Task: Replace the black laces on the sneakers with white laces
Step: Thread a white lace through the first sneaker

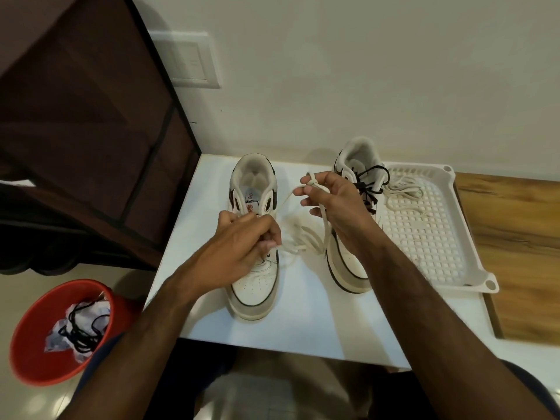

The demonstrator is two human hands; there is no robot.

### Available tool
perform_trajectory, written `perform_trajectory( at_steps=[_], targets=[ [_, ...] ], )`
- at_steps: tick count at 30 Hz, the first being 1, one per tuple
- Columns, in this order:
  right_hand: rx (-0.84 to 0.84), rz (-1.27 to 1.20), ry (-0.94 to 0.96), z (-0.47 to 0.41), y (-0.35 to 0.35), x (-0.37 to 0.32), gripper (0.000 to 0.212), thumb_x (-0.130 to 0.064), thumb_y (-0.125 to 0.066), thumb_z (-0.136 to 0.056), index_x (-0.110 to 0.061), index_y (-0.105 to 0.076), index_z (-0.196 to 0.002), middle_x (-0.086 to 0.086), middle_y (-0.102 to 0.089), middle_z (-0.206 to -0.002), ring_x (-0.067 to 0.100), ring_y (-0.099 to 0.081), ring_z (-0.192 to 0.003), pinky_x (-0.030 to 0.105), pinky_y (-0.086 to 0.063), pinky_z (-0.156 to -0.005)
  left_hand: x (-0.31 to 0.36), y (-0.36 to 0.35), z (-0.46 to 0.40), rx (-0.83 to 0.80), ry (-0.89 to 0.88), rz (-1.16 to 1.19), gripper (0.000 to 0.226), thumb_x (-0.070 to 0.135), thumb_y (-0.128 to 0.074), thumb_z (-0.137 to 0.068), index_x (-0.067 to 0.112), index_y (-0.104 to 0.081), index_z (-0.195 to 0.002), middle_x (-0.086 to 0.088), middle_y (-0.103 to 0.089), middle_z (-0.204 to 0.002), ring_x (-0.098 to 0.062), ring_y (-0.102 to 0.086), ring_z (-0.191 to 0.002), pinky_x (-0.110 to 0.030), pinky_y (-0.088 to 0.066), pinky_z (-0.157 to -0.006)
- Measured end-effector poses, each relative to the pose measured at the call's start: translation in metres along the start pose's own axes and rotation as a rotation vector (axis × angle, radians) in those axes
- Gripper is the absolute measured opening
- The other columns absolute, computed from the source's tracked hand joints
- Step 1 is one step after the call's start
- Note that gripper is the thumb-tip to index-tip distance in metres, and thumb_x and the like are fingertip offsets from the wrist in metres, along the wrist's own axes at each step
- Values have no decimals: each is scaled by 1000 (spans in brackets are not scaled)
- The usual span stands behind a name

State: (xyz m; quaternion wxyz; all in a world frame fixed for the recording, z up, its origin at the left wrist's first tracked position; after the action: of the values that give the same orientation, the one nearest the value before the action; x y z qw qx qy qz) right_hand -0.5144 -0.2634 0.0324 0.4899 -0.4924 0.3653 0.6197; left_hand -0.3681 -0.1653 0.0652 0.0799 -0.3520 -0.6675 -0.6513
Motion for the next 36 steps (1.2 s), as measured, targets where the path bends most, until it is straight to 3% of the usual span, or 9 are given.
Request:
perform_trajectory(
  at_steps=[5, 8, 11, 14, 18, 23, 27, 30, 36],
  targets=[
    [-3, 290, 105, -4, -2, 0, 15, -12, -73, -91, -12, -69, -106, -4, -73, -105, 6, -66, -89, 19, -50, -77, 13, 44, 3, 222, 8, 683, 11, 18, -65, -94, 28, -68, -94, -6, -62, -83, -14, -56, -72, -21, -46, -73],
    [-31, 578, 154, -2, -12, -4, 21, -39, -77, -88, -21, -74, -99, -11, -71, -106, 3, -66, -95, 20, -51, -82, 3, 79, 14, 471, -26, 964, 16, 17, -61, -88, 29, -70, -92, 6, -63, -80, -9, -52, -67, -20, -45, -66],
    [54, 908, 315, 6, -16, -19, 23, -44, -69, -93, -24, -76, -84, -6, -68, -106, 14, -63, -102, 40, -48, -92, -11, 84, 18, 540, 32, 938, 12, 10, -63, -88, 20, -66, -93, 9, -59, -74, -11, -48, -66, -22, -39, -63],
    [185, 1093, 422, 14, -13, -35, 13, -31, -83, -81, -25, -72, -82, -5, -57, -105, 18, -58, -99, 40, -43, -85, -14, 73, 16, 465, 79, 856, 12, 0, -60, -87, 10, -61, -94, 16, -58, -72, -2, -50, -65, -15, -43, -63],
    [92, 699, 348, 18, -15, -39, 26, -6, -75, -85, -24, -57, -92, -3, -57, -107, 10, -61, -90, 22, -42, -76, -11, 65, 13, 410, 79, 868, 13, 0, -61, -89, 9, -62, -99, 6, -63, -77, -11, -57, -67, -21, -49, -69],
    [-373, 235, 142, 49, -75, -38, 25, -33, -57, -103, -15, -70, -112, 4, -75, -108, 20, -70, -102, 34, -52, -97, -10, 64, 11, 456, 80, 635, 15, 11, -68, -92, 20, -64, -104, -6, -62, -82, -30, -59, -71, -48, -48, -67],
    [-345, 296, 183, 46, -85, -26, 29, -43, -72, -87, -20, -72, -104, 13, -74, -89, 38, -70, -89, 62, -52, -89, -1, 71, 14, 506, 51, 442, 21, 10, -67, -94, 27, -59, -103, 9, -61, -86, -15, -55, -71, -45, -46, -66],
    [-324, 285, 216, 42, -74, -32, 12, -22, -67, -94, -17, -76, -100, 10, -75, -83, 32, -72, -87, 59, -51, -94, -2, 75, 16, 519, 49, 398, 17, 7, -65, -96, 21, -60, -104, 7, -63, -90, -18, -58, -75, -44, -47, -69],
    [-393, -69, 137, 41, -45, -47, 26, -17, -46, -105, -8, -67, -92, 7, -52, -66, 23, -55, -70, 37, -42, -80, -39, 86, 24, 626, 221, 278, 16, 2, -61, -99, 15, -66, -107, 9, -62, -82, -10, -59, -73, -20, -44, -65]
  ],
)
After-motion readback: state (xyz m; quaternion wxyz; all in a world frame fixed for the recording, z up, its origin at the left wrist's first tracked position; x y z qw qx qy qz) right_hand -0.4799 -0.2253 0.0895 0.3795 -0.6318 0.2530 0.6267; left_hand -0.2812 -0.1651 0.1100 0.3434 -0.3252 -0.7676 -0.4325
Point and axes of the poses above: each hand's wrist, its own z-axis away from the middle knuckle, its own y-axis out of the back of the hand, x = y × z, the point moved 10 cm from there along -z, towards the middle knuckle
